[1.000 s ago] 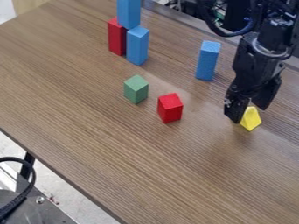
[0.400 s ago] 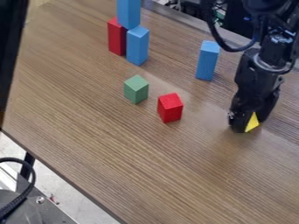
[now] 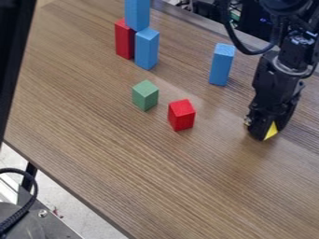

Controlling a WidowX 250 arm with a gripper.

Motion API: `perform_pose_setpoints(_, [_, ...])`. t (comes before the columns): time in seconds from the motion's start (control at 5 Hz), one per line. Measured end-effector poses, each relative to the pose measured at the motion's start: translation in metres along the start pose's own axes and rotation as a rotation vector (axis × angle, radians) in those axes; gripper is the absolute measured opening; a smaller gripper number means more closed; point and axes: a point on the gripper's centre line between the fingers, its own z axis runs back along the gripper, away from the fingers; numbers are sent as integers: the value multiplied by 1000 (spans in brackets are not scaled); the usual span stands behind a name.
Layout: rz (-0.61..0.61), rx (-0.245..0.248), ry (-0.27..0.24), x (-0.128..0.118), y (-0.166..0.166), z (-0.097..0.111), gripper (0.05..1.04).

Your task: Put the yellow triangle to the top of blue block

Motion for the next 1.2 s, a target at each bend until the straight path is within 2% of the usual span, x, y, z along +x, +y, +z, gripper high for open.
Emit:
perform_pose_setpoints(0.4, [150,-177,67,14,-11,68,560])
perform_pose_setpoints(0.6, [210,-211,78,27,-12,81,560])
perform_pose_setpoints(1.0, [357,-298,44,69,-24,111,560])
perform_pose_setpoints(1.2, [422,-304,17,85,-27,119,560])
